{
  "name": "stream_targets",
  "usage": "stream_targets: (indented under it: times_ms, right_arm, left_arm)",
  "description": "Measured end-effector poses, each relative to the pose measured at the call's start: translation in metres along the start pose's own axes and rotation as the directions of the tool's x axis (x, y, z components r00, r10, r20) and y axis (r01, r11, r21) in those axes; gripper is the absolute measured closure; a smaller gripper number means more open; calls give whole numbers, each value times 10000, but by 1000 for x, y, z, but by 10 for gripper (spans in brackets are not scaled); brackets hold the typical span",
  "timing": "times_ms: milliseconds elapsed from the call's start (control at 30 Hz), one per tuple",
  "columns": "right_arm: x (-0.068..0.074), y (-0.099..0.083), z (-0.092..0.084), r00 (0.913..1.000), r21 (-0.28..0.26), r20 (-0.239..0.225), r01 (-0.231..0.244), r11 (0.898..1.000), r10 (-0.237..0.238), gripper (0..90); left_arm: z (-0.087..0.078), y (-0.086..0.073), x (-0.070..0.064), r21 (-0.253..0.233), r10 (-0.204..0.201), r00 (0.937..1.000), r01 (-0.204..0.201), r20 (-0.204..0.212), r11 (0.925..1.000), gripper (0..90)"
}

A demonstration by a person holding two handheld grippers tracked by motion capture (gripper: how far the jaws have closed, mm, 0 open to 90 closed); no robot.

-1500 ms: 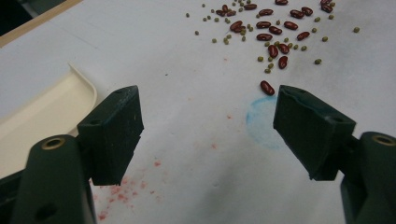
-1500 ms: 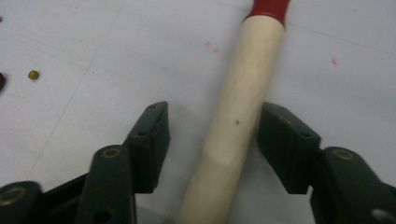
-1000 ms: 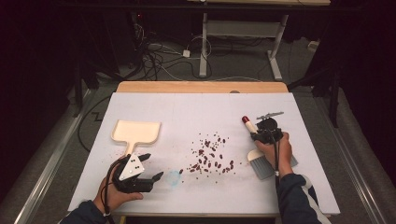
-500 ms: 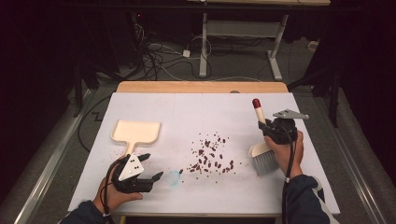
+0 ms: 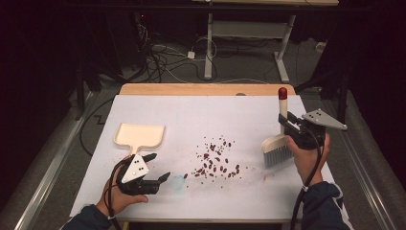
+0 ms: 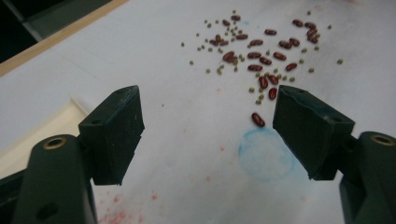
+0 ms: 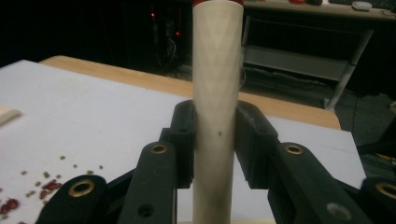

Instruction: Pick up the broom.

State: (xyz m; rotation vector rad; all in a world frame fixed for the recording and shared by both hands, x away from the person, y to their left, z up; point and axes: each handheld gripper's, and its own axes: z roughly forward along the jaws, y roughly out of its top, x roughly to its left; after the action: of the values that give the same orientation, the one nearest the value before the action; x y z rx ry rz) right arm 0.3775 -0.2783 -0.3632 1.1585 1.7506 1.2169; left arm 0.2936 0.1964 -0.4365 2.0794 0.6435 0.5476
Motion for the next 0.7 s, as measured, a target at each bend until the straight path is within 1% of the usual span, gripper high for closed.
stream_targets:
  times_ms: [33, 67, 100, 133, 167, 200, 233, 267, 300, 333, 400, 433, 467, 500, 533, 567, 600, 633, 667, 700]
  right_arm:
    - [2, 2, -4, 10000, -157, 1, -42, 9999, 42, 708]
    - [2, 2, -4, 10000, -157, 1, -42, 9999, 42, 708]
    - [4, 5, -7, 10000, -168, -43, 15, 9999, -15, 708]
    - [11, 10, -13, 9999, -397, -103, 74, 9992, -79, 708]
    - [15, 13, -15, 9997, -408, -200, 137, 9991, -145, 708]
    - [15, 13, -15, 9997, -408, -200, 137, 9991, -145, 708]
    - [25, 17, -20, 9991, -650, -397, 102, 9978, -128, 707]
    - [31, 19, -23, 9985, -706, -488, 221, 9973, -256, 707]
    - [38, 21, -25, 9980, -771, -541, 275, 9966, -317, 707]
    - [44, 23, -27, 9976, -956, -581, 322, 9949, -379, 707]
    - [58, 26, -31, 9956, -1143, -785, 428, 9925, -520, 707]
    - [65, 27, -33, 9946, -1253, -896, 411, 9913, -525, 707]
    - [65, 27, -33, 9946, -1253, -896, 411, 9913, -525, 707]
    - [71, 28, -34, 9929, -1345, -1010, 484, 9897, -623, 706]
    - [86, 28, -37, 9885, -1465, -1294, 587, 9875, -780, 707]
    - [86, 28, -37, 9885, -1465, -1294, 587, 9875, -780, 707]
    - [99, 28, -40, 9839, -1581, -1492, 744, 9846, -983, 706]
    - [99, 28, -40, 9839, -1581, -1492, 744, 9846, -983, 706]
    - [112, 27, -42, 9761, -1646, -1775, 959, 9817, -1252, 707]
    - [112, 27, -42, 9761, -1646, -1775, 959, 9817, -1252, 707]
  left_arm:
    - [0, 4, -1, -111, -7, 10000, 7, 73, 9999, 236]
    - [0, 4, -1, -111, -7, 10000, 7, 73, 9999, 236]
    - [1, 9, -2, -259, -19, 9998, 23, 185, 9997, 236]
    - [2, 13, -3, -413, -100, 9993, 114, 355, 9991, 236]
    - [2, 19, -5, -517, -98, 9985, 126, 537, 9986, 236]
    - [4, 25, -8, -641, -48, 9977, 92, 676, 9979, 236]
    - [8, 39, -16, -958, 29, 9939, 78, 1106, 9954, 236]
    - [8, 39, -16, -958, 29, 9939, 78, 1106, 9954, 236]
    - [10, 47, -21, -1111, 71, 9915, 75, 1299, 9938, 236]
    - [14, 55, -26, -1278, 105, 9885, 90, 1510, 9918, 236]
    - [22, 72, -38, -1575, 242, 9800, 74, 1977, 9875, 236]
    - [27, 80, -45, -1694, 351, 9766, 14, 2123, 9856, 236]
    - [33, 88, -52, -1793, 447, 9730, -35, 2264, 9838, 236]
    - [38, 96, -58, -1891, 485, 9695, -23, 2401, 9819, 237]
    - [44, 103, -64, -1972, 546, 9665, -42, 2509, 9804, 242]
    - [50, 109, -69, -2026, 561, 9664, -43, 2507, 9793, 242]
    - [63, 118, -78, -1999, 493, 9679, 10, 2464, 9798, 255]
    - [63, 118, -78, -1999, 493, 9679, 10, 2464, 9798, 256]
    - [70, 121, -82, -1950, 432, 9658, 78, 2556, 9808, 256]
    - [75, 123, -84, -1909, 394, 9681, 89, 2476, 9816, 256]
